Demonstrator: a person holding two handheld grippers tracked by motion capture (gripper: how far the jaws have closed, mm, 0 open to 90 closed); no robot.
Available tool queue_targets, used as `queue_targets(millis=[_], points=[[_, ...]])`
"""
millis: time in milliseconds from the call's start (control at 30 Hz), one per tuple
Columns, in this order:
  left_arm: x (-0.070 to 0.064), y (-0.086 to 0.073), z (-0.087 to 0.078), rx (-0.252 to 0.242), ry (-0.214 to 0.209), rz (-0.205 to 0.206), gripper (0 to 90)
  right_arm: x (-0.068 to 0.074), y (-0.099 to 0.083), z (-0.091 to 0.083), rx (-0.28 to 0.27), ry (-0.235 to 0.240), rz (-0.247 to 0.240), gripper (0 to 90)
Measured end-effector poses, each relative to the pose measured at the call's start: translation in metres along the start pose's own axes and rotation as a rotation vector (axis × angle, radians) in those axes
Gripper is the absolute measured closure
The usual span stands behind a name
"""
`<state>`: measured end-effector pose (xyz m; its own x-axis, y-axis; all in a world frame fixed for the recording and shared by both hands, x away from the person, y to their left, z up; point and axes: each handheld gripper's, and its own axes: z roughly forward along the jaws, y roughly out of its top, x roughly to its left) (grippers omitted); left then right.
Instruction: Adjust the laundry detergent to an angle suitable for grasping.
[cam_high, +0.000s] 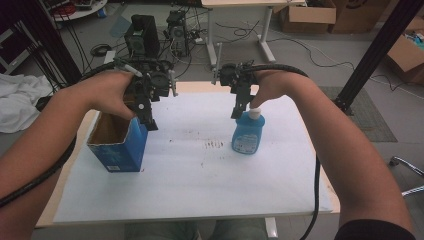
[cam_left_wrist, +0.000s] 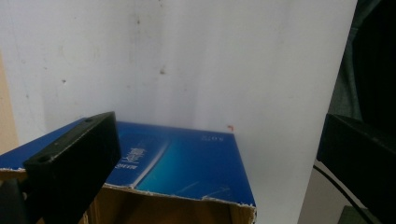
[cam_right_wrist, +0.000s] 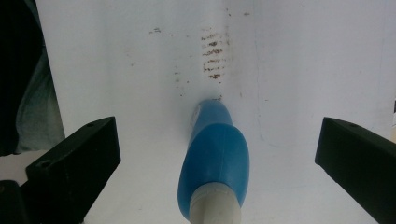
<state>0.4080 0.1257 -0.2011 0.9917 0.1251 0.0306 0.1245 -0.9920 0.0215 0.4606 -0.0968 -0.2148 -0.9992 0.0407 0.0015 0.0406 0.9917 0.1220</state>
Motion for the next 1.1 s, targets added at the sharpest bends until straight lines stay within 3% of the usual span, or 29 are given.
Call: queue_targets(millis=[767, 1100], points=[[-0.005, 0.001, 0.000, -0.003, 0.006, 0.000, 0.1, 0.002, -0.002, 0.000, 0.006, -0.010, 0.004, 0.0], [-0.008, 0.000, -0.002, -0.004, 0.006, 0.002, 0.1, 0.004, -0.015, -0.009, -0.004, -0.016, 0.037, 0.0]])
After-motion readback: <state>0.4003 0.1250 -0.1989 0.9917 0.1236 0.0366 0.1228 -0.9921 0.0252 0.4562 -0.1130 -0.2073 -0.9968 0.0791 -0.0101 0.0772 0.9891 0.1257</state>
